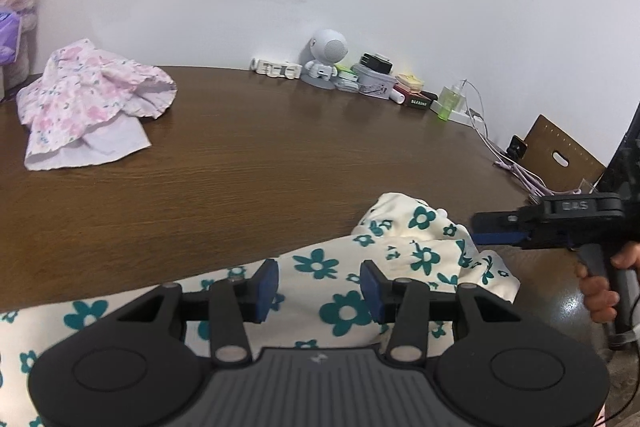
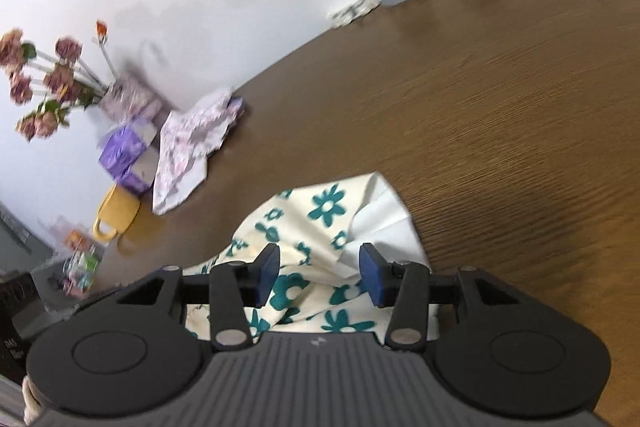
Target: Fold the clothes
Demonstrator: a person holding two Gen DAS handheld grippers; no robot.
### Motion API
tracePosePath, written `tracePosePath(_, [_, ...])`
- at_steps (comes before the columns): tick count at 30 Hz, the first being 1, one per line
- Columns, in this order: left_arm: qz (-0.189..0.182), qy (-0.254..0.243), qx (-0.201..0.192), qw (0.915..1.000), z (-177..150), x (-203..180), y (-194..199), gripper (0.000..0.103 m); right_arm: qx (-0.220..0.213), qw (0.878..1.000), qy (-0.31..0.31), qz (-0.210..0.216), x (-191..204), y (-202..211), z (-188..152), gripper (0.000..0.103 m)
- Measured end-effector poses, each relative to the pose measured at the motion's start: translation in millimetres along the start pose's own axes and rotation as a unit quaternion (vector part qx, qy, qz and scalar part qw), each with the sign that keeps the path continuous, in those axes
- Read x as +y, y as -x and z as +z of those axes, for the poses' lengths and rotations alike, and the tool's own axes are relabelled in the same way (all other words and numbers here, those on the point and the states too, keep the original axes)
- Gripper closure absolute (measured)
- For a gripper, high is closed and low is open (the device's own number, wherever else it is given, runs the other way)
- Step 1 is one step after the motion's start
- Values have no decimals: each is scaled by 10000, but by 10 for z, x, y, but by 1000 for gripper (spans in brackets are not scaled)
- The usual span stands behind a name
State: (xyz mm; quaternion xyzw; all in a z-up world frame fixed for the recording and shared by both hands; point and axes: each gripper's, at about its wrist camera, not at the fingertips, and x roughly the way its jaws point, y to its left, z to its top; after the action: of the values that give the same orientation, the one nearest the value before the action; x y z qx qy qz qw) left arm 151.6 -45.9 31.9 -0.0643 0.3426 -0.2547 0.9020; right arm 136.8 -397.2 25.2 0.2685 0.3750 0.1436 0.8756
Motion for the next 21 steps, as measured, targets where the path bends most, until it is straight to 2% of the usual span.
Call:
tracePosePath(4, [-17,62,80,9999,-19,10,-61,59,220,9996,-65,174,47,0,-66,58])
tracePosePath(10, [125,204,117,9996,-78,24,-82,59,220,9988,-356,259,56,-191,-69,61])
tracePosePath(11, [153,198,119,9996,-91,26,-82,59,220,9986,-405,273,58,-222,-69,69])
tracePosePath(12, [159,211,119,9996,-103,30,-83,59,220,9983,-453,287,60,-254,-70,82])
tracePosePath(14, [161,260,106,9995,-125,42,-79,59,220,9977,-550,315,63,-318,-71,99])
tracePosePath(16, [167,325,77,9993,-131,54,-66,59,87,9985,-420,351,94,-271,-93,101])
tracePosePath(21, [264,383,-85,9989,-113,-1,25,59,-314,9982,415,293,435,57,-174,102])
